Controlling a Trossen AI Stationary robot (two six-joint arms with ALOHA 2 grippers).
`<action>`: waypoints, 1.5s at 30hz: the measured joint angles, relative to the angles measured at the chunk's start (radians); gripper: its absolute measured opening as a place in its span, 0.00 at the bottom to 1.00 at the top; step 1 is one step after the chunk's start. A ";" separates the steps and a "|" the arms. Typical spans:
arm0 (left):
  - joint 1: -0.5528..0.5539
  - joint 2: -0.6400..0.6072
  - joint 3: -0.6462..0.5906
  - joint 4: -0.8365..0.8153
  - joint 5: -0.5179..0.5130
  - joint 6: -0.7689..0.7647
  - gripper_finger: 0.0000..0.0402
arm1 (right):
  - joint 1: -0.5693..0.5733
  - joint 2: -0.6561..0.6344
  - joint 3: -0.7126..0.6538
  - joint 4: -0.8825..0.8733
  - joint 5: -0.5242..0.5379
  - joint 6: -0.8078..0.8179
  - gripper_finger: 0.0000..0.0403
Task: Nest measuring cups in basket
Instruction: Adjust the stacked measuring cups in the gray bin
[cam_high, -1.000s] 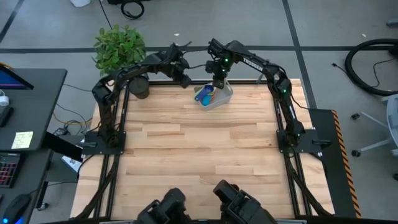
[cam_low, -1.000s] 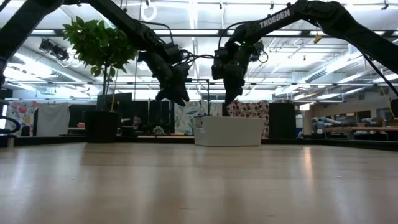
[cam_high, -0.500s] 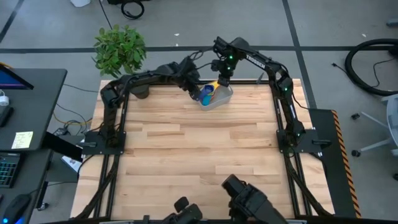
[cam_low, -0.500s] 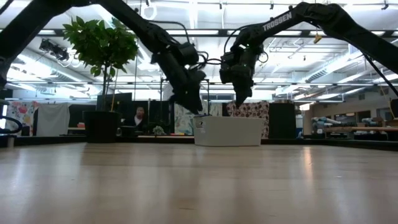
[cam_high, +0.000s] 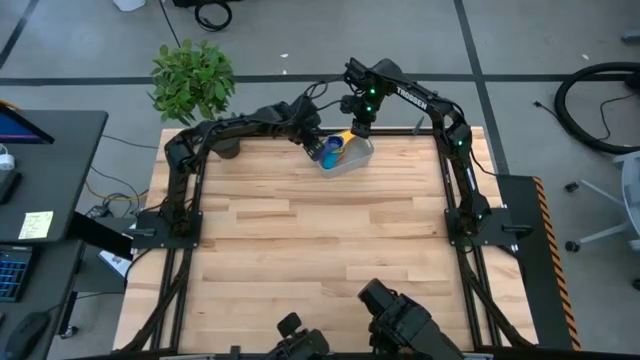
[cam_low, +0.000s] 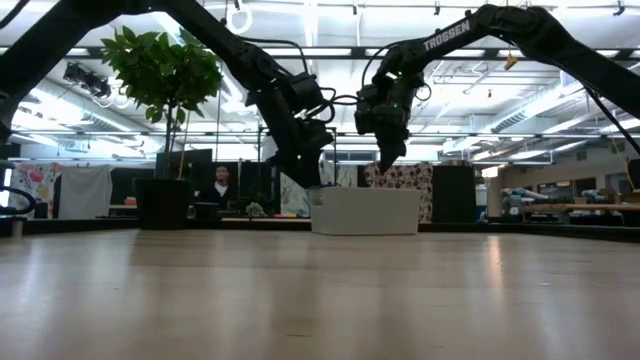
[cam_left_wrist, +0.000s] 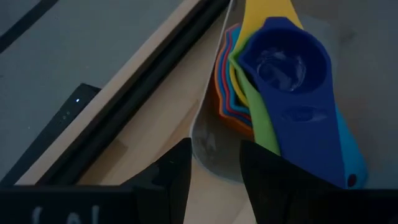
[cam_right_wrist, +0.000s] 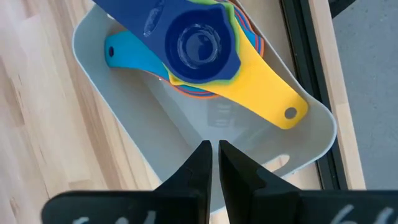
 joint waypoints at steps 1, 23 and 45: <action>-0.001 0.000 0.000 -0.003 0.003 0.002 0.35 | 0.000 0.000 0.000 0.000 0.000 0.000 0.08; -0.051 0.001 0.000 -0.045 0.084 0.018 0.35 | 0.019 0.001 -0.026 -0.028 -0.078 0.077 0.06; -0.096 -0.026 0.020 -0.140 0.082 0.055 0.35 | 0.090 0.003 -0.240 0.032 -0.165 0.074 0.03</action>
